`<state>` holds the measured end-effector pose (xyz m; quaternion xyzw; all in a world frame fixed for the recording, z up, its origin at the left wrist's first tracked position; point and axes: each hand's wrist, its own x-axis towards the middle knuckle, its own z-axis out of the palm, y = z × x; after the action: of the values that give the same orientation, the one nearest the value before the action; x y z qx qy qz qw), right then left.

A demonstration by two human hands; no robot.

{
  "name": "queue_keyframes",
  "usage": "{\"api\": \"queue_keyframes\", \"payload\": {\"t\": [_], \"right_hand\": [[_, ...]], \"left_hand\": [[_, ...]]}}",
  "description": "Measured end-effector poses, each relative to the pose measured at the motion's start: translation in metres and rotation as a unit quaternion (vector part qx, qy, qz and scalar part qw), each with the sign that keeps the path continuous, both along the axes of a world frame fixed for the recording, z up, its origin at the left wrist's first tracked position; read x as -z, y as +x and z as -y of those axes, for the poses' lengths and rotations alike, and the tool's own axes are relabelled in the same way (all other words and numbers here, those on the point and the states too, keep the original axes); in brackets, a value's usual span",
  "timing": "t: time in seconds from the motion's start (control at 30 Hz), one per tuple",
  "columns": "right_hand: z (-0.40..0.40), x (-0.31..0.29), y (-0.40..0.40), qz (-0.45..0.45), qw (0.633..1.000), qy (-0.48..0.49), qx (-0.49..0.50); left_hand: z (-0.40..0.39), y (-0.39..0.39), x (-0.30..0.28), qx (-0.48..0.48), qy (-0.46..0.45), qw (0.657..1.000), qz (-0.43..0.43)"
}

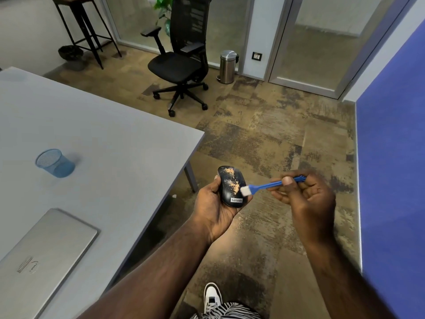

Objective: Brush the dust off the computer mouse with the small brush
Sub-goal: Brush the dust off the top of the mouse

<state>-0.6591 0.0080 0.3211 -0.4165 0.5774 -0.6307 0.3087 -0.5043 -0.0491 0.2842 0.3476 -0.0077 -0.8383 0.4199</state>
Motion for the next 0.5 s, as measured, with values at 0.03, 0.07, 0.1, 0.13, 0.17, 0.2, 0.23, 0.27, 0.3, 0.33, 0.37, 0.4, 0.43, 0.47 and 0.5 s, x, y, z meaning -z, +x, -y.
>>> {"api": "queue_keyframes", "payload": {"t": [0.03, 0.07, 0.1, 0.13, 0.17, 0.2, 0.23, 0.27, 0.3, 0.33, 0.37, 0.4, 0.43, 0.47, 0.5], "right_hand": [[-0.002, 0.001, 0.004, -0.01, 1.0, 0.005, -0.022], [-0.003, 0.003, 0.008, -0.023, 0.999, 0.011, -0.033], [-0.002, 0.005, 0.01, -0.035, 0.999, 0.017, -0.032], [-0.001, 0.007, 0.012, -0.038, 0.999, 0.021, -0.019], [0.001, 0.008, 0.011, -0.036, 0.999, 0.023, 0.002], [0.004, 0.009, 0.01, -0.033, 0.999, 0.024, 0.025], [0.007, 0.008, 0.008, -0.031, 0.998, 0.022, 0.044], [0.008, 0.007, 0.005, -0.029, 0.998, 0.02, 0.057], [0.009, 0.005, 0.003, -0.025, 0.998, 0.017, 0.062], [0.008, 0.003, 0.002, -0.023, 0.998, 0.013, 0.057], [0.006, 0.002, 0.002, -0.021, 0.999, 0.01, 0.044], [0.004, 0.001, 0.004, -0.022, 0.999, 0.008, 0.027], [0.002, 0.001, 0.006, -0.028, 1.0, 0.01, 0.011], [0.001, 0.002, 0.009, -0.04, 0.999, 0.014, 0.002], [0.001, 0.003, 0.01, -0.052, 0.998, 0.021, 0.003]], "left_hand": [[0.0, 0.0, 0.001, -0.007, 0.0, 1.0, 0.001], [0.001, -0.001, 0.001, -0.011, 0.0, 1.0, 0.002], [0.001, -0.001, 0.002, -0.013, -0.001, 1.0, 0.005], [0.001, -0.002, 0.001, -0.011, -0.002, 1.0, 0.011], [0.001, -0.001, 0.001, -0.008, -0.002, 1.0, 0.014], [0.001, -0.001, 0.001, -0.006, 0.0, 1.0, 0.012], [0.001, 0.0, 0.002, -0.005, 0.002, 1.0, 0.007], [0.001, 0.001, 0.001, -0.004, 0.003, 1.0, 0.002], [0.001, 0.002, 0.001, -0.004, 0.004, 1.0, 0.0], [0.002, 0.002, 0.001, -0.007, 0.004, 1.0, -0.001], [0.002, 0.002, 0.002, -0.011, 0.003, 1.0, 0.0], [0.003, 0.002, 0.002, -0.015, 0.0, 1.0, 0.002], [0.003, 0.002, 0.002, -0.017, -0.001, 1.0, 0.003], [0.003, 0.001, 0.002, -0.019, -0.001, 1.0, 0.003], [0.003, 0.0, 0.001, -0.018, -0.002, 1.0, 0.003]]}}
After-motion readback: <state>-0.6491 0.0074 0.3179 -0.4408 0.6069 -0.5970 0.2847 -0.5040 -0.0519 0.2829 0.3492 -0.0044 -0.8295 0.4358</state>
